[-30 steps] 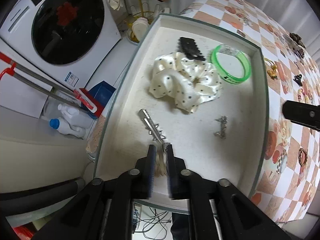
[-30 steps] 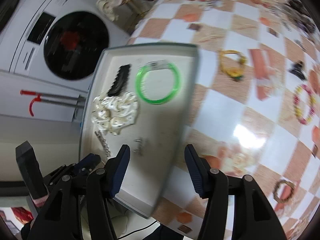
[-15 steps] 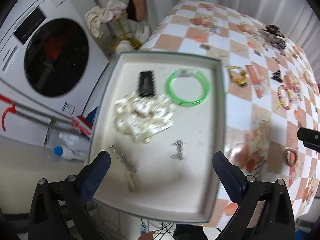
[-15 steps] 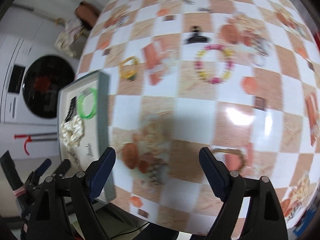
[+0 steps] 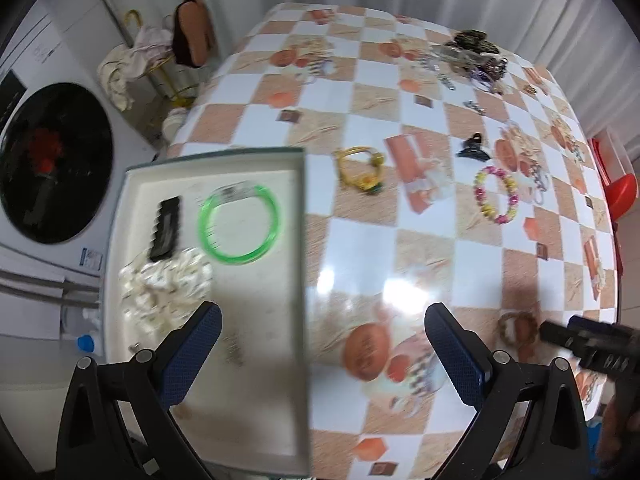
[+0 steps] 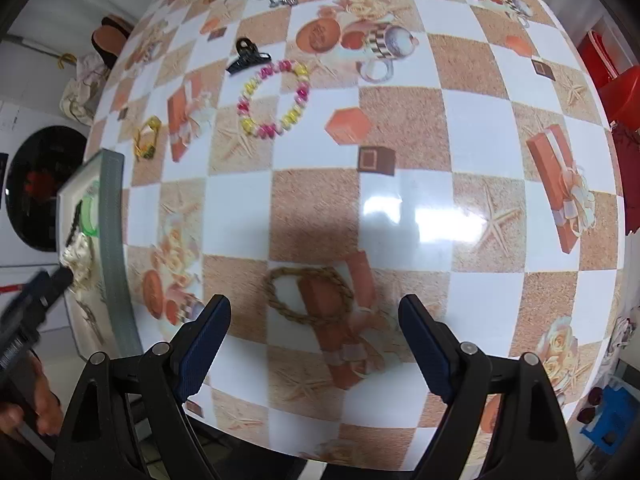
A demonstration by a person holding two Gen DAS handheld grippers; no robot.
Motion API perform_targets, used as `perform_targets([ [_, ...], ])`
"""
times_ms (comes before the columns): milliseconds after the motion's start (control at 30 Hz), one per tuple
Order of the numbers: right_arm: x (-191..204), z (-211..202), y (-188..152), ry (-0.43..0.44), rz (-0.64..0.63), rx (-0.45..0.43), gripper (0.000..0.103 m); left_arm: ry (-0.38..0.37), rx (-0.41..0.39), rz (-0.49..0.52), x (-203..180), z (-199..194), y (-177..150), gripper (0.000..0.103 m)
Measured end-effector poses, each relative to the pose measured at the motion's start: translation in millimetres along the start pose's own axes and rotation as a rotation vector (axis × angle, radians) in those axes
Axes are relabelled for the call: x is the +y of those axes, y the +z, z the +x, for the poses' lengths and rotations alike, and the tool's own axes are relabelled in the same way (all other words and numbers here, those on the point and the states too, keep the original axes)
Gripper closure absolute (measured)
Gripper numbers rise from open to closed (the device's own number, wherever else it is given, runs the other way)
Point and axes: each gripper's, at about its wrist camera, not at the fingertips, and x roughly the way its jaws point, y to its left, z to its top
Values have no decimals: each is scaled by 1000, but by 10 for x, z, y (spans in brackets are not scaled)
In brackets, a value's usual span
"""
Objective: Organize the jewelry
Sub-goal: 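Grasp the black claw clip with the left gripper while the right grasps the pink-yellow beaded bracelet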
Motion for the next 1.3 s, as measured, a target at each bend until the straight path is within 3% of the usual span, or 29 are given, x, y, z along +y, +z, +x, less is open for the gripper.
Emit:
perform_targets([
  [233, -77, 32, 75, -9, -11, -3, 15, -21, 9, 16, -261, 144, 240, 0],
  [500, -126, 9, 562, -34, 5, -62, 15, -41, -10, 48, -554, 359, 607, 0],
  [567, -120, 34, 676, -39, 6, -71, 15, -45, -14, 57, -630, 422, 704, 8],
  [700, -69, 125, 897, -37, 1, -85, 18, -52, -5, 63, -750, 604, 905, 9],
  [800, -2, 189, 1005, -43, -16, -98, 28, -70, -8, 56, -799, 687, 1027, 9],
  [900, 88, 276, 1098, -50, -42, -113, 40, -92, -3, 51, -838, 758, 1135, 19],
  [1100, 249, 350, 1155, -134, -161, -181, 54, -143, 14, 49, -981, 933, 1338, 19],
  [1200, 278, 359, 1129, -196, -221, -204, 71, -166, 14, 70, -1131, 992, 1407, 19],
  [1300, 205, 333, 1100, -205, -242, -219, 86, -180, 22, 89, -1258, 1071, 1474, 19],
])
